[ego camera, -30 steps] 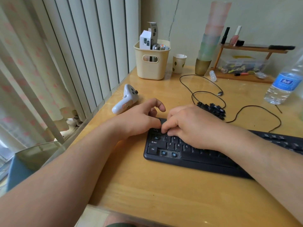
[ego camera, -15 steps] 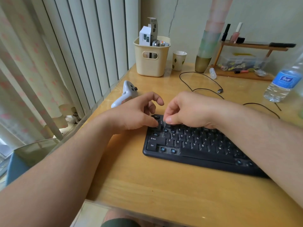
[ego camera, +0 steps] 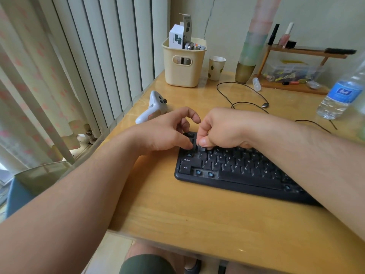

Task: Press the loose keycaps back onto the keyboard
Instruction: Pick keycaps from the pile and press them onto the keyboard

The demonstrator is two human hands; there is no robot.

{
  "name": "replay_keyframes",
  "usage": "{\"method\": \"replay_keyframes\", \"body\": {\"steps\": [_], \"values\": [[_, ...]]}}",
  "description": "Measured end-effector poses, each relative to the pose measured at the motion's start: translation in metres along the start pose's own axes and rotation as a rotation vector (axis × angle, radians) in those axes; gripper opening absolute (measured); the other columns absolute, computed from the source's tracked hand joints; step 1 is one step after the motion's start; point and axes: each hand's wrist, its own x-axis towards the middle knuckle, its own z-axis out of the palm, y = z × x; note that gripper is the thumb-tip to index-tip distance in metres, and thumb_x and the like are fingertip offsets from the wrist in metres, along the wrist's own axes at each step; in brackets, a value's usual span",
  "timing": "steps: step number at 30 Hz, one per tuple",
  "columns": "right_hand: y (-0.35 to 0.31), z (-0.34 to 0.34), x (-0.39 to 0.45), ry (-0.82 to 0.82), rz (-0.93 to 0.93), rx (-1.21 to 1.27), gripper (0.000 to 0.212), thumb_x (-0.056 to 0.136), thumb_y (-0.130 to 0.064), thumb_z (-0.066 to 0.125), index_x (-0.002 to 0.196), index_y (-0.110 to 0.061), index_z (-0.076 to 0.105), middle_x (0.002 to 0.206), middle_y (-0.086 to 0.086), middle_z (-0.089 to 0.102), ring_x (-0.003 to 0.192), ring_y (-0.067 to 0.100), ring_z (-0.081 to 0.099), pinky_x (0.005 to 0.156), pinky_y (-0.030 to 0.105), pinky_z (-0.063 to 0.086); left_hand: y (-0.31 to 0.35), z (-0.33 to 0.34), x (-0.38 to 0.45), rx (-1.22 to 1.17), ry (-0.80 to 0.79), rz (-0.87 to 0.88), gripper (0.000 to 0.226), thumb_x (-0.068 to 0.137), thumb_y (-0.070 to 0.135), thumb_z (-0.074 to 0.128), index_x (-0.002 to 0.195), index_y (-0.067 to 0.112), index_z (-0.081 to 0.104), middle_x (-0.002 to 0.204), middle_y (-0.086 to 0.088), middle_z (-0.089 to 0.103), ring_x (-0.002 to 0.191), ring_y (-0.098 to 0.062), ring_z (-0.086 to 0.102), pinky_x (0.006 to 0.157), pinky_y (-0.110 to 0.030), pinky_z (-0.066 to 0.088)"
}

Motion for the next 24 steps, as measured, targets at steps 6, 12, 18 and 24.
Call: {"method": "replay_keyframes", "body": {"steps": [6, 12, 18, 24], "values": [[-0.003, 0.003, -0.001, 0.011, 0.003, -0.04, 0.012, 0.095, -0.028, 0.073, 0.083, -0.029, 0.077, 0.088, -0.007, 0.073, 0.091, 0.022, 0.071, 0.082, 0.039, 0.061, 0.0, 0.0, 0.0, 0.007, -0.011, 0.004, 0.056, 0.081, 0.0, 0.077, 0.123, 0.031, 0.058, 0.097, 0.002, 0.051, 0.078, -0.011, 0.051, 0.074, -0.028, 0.047], [-0.003, 0.004, -0.002, 0.052, 0.002, -0.039, 0.01, 0.093, -0.027, 0.076, 0.083, -0.028, 0.077, 0.092, -0.005, 0.071, 0.089, 0.017, 0.067, 0.077, 0.034, 0.058, 0.002, 0.0, -0.001, -0.015, -0.017, 0.0, 0.056, 0.081, -0.001, 0.077, 0.123, 0.03, 0.058, 0.099, 0.0, 0.049, 0.078, -0.011, 0.05, 0.066, -0.021, 0.049], [-0.006, 0.006, -0.003, 0.092, -0.004, -0.138, 0.011, 0.09, -0.029, 0.08, 0.081, -0.031, 0.074, 0.092, -0.008, 0.068, 0.084, 0.014, 0.065, 0.065, 0.029, 0.05, 0.003, 0.001, -0.002, -0.018, -0.009, 0.005, 0.054, 0.08, -0.002, 0.077, 0.12, 0.03, 0.059, 0.099, -0.001, 0.05, 0.076, -0.01, 0.051, 0.067, -0.022, 0.049], [-0.01, 0.004, -0.004, 0.087, -0.031, -0.213, 0.012, 0.09, -0.028, 0.079, 0.081, -0.029, 0.071, 0.094, -0.01, 0.067, 0.081, 0.008, 0.058, 0.058, 0.026, 0.038, 0.003, 0.002, -0.003, -0.014, -0.007, 0.005, 0.053, 0.08, -0.002, 0.077, 0.119, 0.029, 0.059, 0.098, -0.002, 0.05, 0.079, -0.014, 0.05, 0.071, -0.027, 0.048]]}}
